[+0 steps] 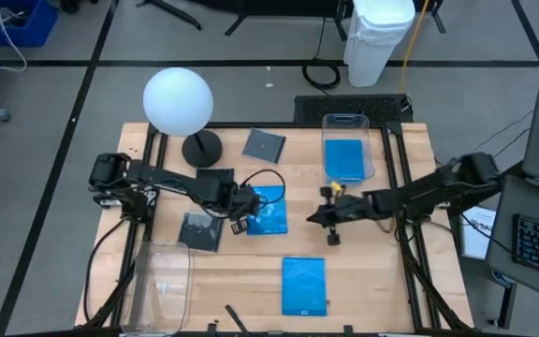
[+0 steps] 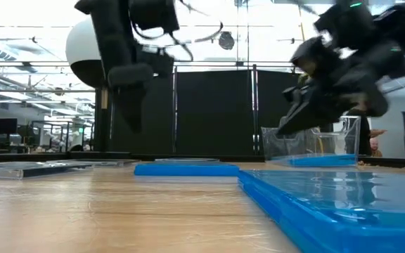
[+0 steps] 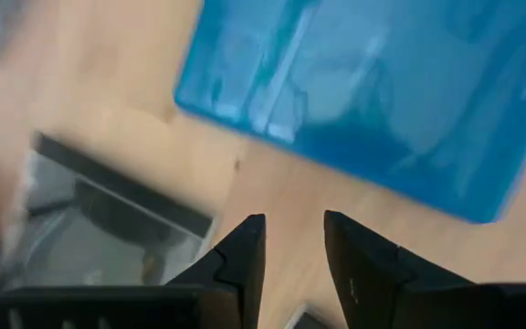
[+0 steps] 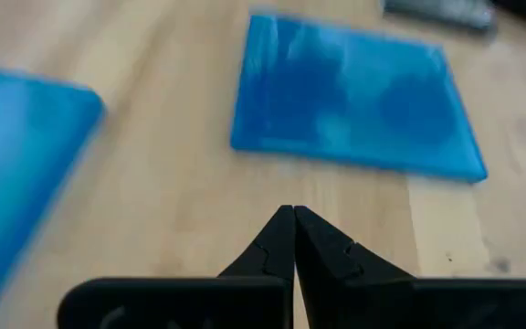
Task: Pick & place jewel cases by type
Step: Put the top blue CD case into the top transparent bin
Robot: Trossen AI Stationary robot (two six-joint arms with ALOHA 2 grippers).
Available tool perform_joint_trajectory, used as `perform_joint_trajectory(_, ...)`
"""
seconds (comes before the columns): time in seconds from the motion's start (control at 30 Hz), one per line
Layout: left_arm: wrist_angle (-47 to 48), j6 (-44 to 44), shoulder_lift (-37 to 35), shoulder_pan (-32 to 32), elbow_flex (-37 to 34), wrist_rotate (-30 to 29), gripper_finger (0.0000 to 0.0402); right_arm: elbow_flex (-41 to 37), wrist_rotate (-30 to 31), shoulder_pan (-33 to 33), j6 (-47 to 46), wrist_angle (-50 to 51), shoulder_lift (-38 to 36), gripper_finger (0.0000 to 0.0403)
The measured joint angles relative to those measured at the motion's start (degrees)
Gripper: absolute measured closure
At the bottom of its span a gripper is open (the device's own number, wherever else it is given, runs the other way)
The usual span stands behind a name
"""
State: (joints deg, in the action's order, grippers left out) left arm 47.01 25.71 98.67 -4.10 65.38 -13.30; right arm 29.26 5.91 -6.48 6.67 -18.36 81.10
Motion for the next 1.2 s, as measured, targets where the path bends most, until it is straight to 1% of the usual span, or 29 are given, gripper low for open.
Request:
perform_joint_trajectory(0.1,-0.9,0.3,2.2,1.1,-1.4,2.4,0.0283,6.3,-0.1,2.1,2.5,8.1,5.7,0.0390)
perform_joint_trajectory(0.2,-1.4,0.1,4.6,1.8,-2.0,4.1,0.0271,10.3,-0.2,3.9,4.0,13.0,9.2,0.0353)
perform_joint_trajectory(0.3,-1.8,-2.2,7.3,1.9,-2.0,4.2,0.0248,11.1,-3.0,5.1,5.5,12.0,11.6,0.0301)
perform_joint_trajectory(0.4,-3.1,-6.4,9.4,1.9,-1.8,3.6,0.0224,11.3,-4.5,6.1,6.0,8.2,14.1,0.0254)
perform_joint_trajectory(0.47,-4.1,-8.4,10.2,1.9,-1.8,3.4,0.0213,11.3,-4.5,6.5,5.9,5.4,16.0,0.0231)
perform_joint_trajectory(0.53,-7.6,-9.3,10.4,2.0,-1.8,3.1,0.0208,11.5,-4.5,6.9,5.4,1.7,18.2,0.0217)
perform_joint_trajectory(0.7,-12.2,-10.1,10.5,2.3,-2.0,3.1,0.0215,11.3,-4.2,7.3,4.1,-7.8,23.3,0.0212)
perform_joint_trajectory(0.87,-12.8,-12.1,10.5,2.2,-2.1,3.2,0.0226,11.2,-4.1,7.3,3.7,-10.9,24.6,0.0220)
perform_joint_trajectory(1.0,-12.9,-11.7,10.5,2.2,-2.1,2.7,0.0227,11.1,-3.8,6.9,4.0,-10.4,22.1,0.0220)
perform_joint_trajectory(1.2,-12.6,-10.7,10.5,2.2,-2.0,2.7,0.0227,11.1,-1.3,5.3,4.8,-9.3,15.0,0.0218)
